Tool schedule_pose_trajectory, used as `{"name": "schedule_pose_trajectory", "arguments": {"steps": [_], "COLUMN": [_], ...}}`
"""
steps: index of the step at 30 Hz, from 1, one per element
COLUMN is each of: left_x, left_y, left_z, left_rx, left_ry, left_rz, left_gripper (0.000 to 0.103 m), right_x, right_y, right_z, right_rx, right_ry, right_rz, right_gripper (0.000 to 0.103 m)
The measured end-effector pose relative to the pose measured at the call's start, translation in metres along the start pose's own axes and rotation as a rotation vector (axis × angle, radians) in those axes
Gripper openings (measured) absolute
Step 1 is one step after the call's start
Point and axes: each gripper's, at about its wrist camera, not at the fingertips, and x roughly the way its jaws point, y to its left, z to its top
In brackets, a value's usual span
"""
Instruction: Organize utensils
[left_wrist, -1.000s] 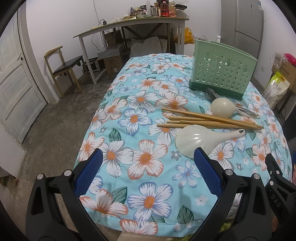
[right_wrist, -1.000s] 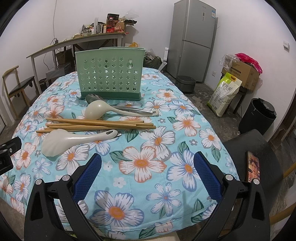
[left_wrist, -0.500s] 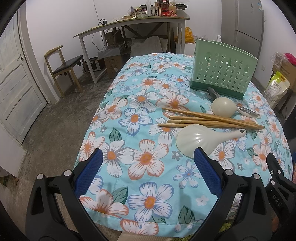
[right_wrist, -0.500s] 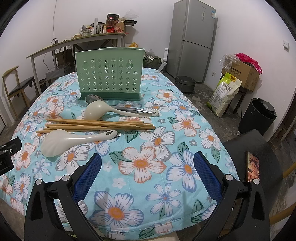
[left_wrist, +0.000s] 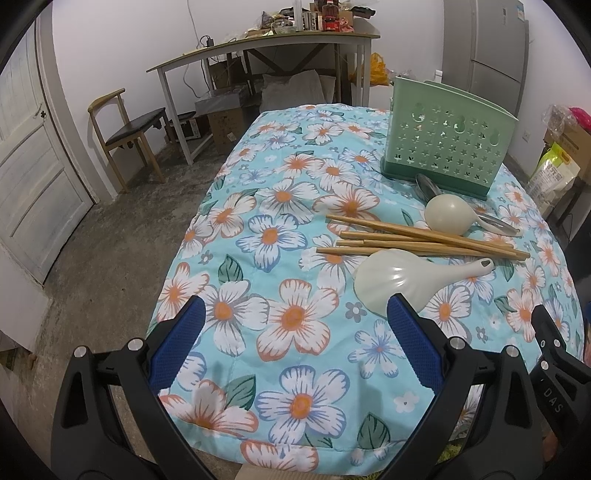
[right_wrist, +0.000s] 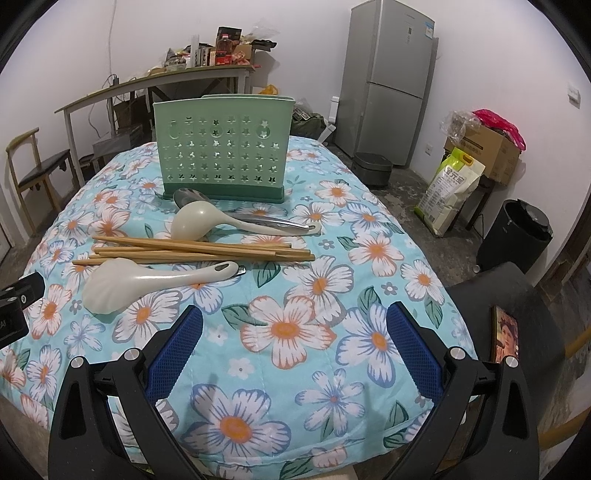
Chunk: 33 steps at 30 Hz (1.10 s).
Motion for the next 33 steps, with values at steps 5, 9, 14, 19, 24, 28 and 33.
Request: {"name": "schedule_pose_trajectory", "arguments": {"steps": [5, 9, 14, 19, 24, 28, 33], "left_x": [0.004, 0.015, 0.02, 0.031, 0.041, 0.049, 0.057], "left_y": [0.006, 0.005, 0.0, -0.001, 0.004, 0.009, 0.017], "left_z": [-0.004, -0.007, -0.005, -0.006, -0.008, -0.008, -0.008], "left_rx": [0.003, 0.007, 0.013, 0.017, 0.01, 0.004, -0.074], "left_ry": [0.007, 0.015, 0.036, 0.066, 0.067, 0.069, 0.056], "left_rz": [-0.007, -0.007, -0.005, -0.026, -0.104, -0.23, -0.401], "left_gripper": [0.095, 0.095, 0.095, 0.095, 0.095, 0.095, 0.095], "right_x": [0.002, 0.006, 0.012, 0.02, 0.029, 0.042, 0.055], "right_y": [0.002, 0.004, 0.004, 0.007, 0.013, 0.023, 0.033], "right_z": [0.0, 0.0, 0.0, 0.0, -0.002, -0.005, -0.011], "right_rx": [-0.005, -0.012, -0.018, -0.027, -0.047, -0.074, -0.117], "right_ry": [0.004, 0.01, 0.02, 0.038, 0.058, 0.095, 0.122], "right_rz": [0.001, 0.005, 0.008, 0.012, 0.025, 0.057, 0.089], "right_gripper": [0.097, 0.097, 0.097, 0.097, 0.097, 0.097, 0.097]}}
